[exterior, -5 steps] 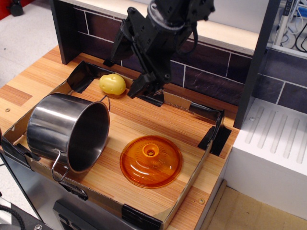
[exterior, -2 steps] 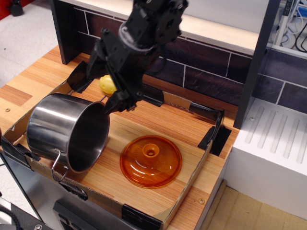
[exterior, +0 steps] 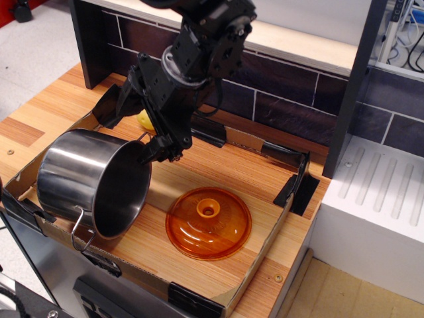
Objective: Upright metal pot
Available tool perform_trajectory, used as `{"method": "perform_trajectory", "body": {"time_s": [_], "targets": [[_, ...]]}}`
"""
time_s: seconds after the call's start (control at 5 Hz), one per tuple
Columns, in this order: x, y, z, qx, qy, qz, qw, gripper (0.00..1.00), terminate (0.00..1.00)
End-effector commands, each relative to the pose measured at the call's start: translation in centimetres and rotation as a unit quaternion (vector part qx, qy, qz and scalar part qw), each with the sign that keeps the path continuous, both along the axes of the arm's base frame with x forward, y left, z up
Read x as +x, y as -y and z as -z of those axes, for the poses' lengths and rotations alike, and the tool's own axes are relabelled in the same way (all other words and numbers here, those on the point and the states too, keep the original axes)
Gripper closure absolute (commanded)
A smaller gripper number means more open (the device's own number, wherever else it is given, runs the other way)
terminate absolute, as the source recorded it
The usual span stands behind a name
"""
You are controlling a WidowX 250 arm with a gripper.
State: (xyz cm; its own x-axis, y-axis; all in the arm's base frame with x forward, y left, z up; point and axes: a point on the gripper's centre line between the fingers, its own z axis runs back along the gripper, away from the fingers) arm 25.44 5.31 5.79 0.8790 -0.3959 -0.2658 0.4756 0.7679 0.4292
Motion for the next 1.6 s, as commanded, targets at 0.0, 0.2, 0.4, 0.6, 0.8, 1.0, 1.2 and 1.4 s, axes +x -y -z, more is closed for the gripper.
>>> {"method": "perform_trajectory", "body": {"time_s": [0.0,0.2,0.4,0.6,0.8,1.0,1.2,1.4], "targets": [[-0.2,-0.5,0.2,0.006,-0.002,0.008,0.9999,0.00,0.00],[-0.7,-0.6,0.1,-0.001,-0.031,0.013,0.9994,0.00,0.00],[-1.2,-0.7,-0.1,-0.010,-0.055,0.016,0.9983,0.00,0.00],[-1.2,-0.9,0.0,-0.002,-0.064,0.013,0.9979,0.00,0.00],[-1.0,-1.4,0.5,0.013,-0.062,0.002,0.9980,0.00,0.00],[-1.1,-1.5,1.1,0.024,-0.067,-0.001,0.9975,0.00,0.00],[-1.2,-1.5,1.2,0.025,-0.065,0.002,0.9976,1.00,0.00],[-1.2,-1.5,1.0,0.020,-0.068,-0.001,0.9975,1.00,0.00]]}}
